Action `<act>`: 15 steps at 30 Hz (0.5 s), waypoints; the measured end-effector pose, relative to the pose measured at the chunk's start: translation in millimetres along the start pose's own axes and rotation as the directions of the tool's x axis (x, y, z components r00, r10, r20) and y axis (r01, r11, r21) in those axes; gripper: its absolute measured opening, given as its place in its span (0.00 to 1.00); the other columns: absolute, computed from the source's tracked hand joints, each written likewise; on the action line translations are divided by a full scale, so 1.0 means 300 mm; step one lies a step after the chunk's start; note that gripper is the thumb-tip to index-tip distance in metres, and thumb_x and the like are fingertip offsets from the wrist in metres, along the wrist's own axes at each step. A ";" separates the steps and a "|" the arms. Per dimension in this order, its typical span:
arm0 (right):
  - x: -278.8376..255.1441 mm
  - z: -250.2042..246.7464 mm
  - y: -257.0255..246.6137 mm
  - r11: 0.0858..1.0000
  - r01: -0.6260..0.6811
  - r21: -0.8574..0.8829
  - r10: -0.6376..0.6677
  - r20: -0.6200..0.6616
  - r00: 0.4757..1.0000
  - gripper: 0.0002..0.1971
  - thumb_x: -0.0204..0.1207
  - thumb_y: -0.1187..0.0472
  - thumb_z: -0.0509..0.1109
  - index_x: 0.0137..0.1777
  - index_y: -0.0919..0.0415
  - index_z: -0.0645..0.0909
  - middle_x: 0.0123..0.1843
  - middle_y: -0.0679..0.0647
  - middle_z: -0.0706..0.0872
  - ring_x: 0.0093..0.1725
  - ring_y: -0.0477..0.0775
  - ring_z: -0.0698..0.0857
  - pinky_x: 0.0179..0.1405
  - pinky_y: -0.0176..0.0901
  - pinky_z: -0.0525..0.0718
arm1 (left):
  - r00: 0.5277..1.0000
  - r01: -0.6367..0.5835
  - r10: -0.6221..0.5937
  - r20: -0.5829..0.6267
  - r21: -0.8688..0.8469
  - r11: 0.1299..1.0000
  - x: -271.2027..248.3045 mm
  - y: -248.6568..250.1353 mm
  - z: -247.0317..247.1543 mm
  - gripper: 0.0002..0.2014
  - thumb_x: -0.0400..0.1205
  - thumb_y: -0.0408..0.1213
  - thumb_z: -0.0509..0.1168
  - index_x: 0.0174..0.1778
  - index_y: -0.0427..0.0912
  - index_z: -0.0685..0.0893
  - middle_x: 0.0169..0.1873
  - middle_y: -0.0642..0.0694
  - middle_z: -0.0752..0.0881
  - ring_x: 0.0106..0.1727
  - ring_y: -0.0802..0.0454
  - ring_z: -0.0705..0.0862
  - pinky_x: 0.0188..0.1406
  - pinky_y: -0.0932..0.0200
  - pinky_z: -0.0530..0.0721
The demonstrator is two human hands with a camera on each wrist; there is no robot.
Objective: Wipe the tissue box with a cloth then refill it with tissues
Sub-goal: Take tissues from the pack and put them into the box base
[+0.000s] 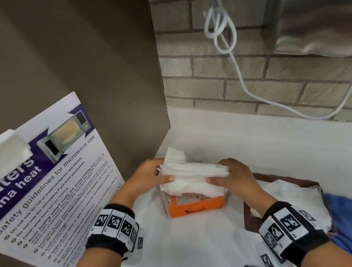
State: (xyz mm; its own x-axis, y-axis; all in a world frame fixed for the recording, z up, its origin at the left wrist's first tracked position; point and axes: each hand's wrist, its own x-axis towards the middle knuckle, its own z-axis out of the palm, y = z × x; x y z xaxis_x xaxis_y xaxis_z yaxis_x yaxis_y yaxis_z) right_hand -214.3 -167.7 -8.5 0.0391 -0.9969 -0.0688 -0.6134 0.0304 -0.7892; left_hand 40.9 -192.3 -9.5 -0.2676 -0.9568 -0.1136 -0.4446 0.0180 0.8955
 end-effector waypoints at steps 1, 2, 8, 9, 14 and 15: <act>-0.004 -0.006 -0.004 0.997 -0.009 0.073 0.008 0.003 1.000 0.14 0.65 0.56 0.81 0.48 0.56 0.83 0.46 0.48 0.85 0.47 0.49 0.83 0.40 0.37 0.77 | 1.000 -0.006 0.006 0.007 0.009 1.000 0.000 -0.003 -0.001 0.19 0.71 0.27 0.76 0.59 0.37 0.86 0.55 0.43 0.89 0.58 0.49 0.87 0.60 0.51 0.84; -0.006 -0.011 -0.004 0.989 -0.022 0.144 0.020 0.014 1.000 0.14 0.66 0.56 0.80 0.49 0.54 0.82 0.46 0.47 0.86 0.47 0.48 0.84 0.41 0.36 0.80 | 1.000 -0.010 0.010 0.006 0.019 1.000 0.001 -0.008 0.000 0.18 0.72 0.25 0.75 0.58 0.38 0.86 0.55 0.43 0.89 0.58 0.49 0.87 0.60 0.53 0.84; 0.003 -0.017 0.016 0.891 -0.160 0.425 0.129 0.100 0.987 0.21 0.65 0.55 0.81 0.58 0.50 0.81 0.57 0.50 0.88 0.57 0.52 0.86 0.60 0.55 0.85 | 0.988 -0.001 -0.030 -0.149 -0.201 0.980 -0.011 -0.005 0.012 0.10 0.81 0.35 0.66 0.49 0.32 0.87 0.46 0.43 0.91 0.46 0.53 0.88 0.51 0.56 0.85; -0.001 -0.021 0.013 0.874 -0.161 0.458 0.125 0.109 0.986 0.21 0.68 0.59 0.79 0.60 0.54 0.80 0.57 0.52 0.88 0.55 0.52 0.86 0.58 0.53 0.85 | 0.984 0.011 -0.054 -0.167 -0.248 0.969 -0.013 0.002 0.012 0.10 0.83 0.36 0.64 0.49 0.33 0.88 0.44 0.45 0.91 0.45 0.53 0.89 0.48 0.59 0.86; 0.000 -0.010 -0.004 0.919 -0.105 0.381 0.049 0.154 0.987 0.18 0.73 0.78 0.70 0.47 0.51 0.78 0.42 0.48 0.83 0.39 0.44 0.82 0.40 0.35 0.82 | 0.921 0.030 -0.135 -0.366 -0.280 0.960 0.005 0.019 -0.004 0.15 0.84 0.48 0.61 0.43 0.41 0.87 0.38 0.44 0.90 0.38 0.50 0.87 0.43 0.53 0.83; -0.003 -0.005 -0.018 0.942 -0.079 0.325 0.030 0.153 0.988 0.17 0.74 0.76 0.69 0.41 0.50 0.78 0.38 0.46 0.83 0.36 0.43 0.81 0.36 0.32 0.80 | 0.910 0.021 -0.125 -0.395 -0.256 0.966 0.012 0.031 -0.007 0.15 0.84 0.48 0.60 0.44 0.40 0.86 0.39 0.41 0.89 0.39 0.48 0.86 0.44 0.50 0.83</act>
State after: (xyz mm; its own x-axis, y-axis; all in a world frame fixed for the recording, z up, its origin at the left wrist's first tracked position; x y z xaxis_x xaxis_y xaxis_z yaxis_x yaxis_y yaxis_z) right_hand -212.3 -167.2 -3.3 0.1413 -0.9725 -0.1851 -0.3244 0.1311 -0.9368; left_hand 37.7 -196.3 -0.7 0.1496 -0.9877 -0.0451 -0.2161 -0.0772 0.9733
